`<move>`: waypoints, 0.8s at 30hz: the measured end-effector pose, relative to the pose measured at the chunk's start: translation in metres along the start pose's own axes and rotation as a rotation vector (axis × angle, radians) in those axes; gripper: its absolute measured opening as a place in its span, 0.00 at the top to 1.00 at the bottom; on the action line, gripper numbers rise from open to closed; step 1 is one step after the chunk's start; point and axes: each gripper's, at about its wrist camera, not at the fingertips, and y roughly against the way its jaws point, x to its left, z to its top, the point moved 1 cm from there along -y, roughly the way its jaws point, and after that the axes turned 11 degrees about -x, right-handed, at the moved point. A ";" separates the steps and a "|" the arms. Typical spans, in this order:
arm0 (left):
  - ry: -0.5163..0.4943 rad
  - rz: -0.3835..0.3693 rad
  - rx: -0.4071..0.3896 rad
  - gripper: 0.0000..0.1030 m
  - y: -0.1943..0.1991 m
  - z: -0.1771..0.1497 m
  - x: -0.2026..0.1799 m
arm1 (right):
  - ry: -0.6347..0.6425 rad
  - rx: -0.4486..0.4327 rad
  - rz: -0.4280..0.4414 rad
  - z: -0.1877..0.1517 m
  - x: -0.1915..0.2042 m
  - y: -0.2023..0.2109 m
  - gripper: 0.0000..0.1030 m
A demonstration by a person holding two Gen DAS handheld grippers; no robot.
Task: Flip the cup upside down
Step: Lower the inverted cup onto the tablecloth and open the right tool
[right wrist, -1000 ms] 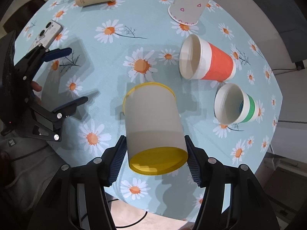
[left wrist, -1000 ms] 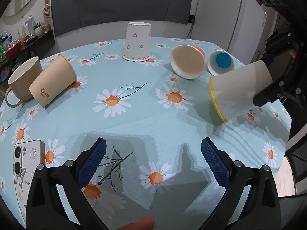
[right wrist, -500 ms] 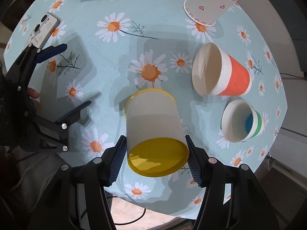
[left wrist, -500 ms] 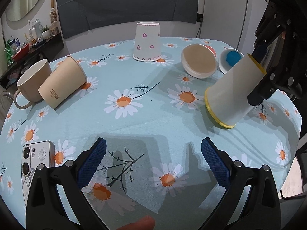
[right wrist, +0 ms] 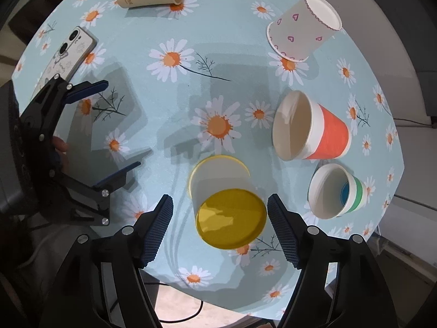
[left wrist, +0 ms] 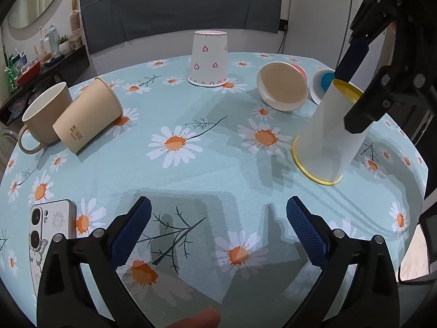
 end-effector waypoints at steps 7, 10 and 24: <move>0.017 -0.033 -0.002 0.06 -0.001 0.002 0.002 | -0.007 -0.127 -0.049 -0.022 0.004 0.039 0.16; 0.037 -0.043 -0.003 0.06 -0.001 0.002 0.004 | -0.031 -0.236 -0.012 -0.036 -0.004 0.047 0.15; 0.081 0.011 -0.069 0.06 0.007 0.003 0.003 | -0.320 -0.556 0.093 -0.133 -0.032 0.030 0.11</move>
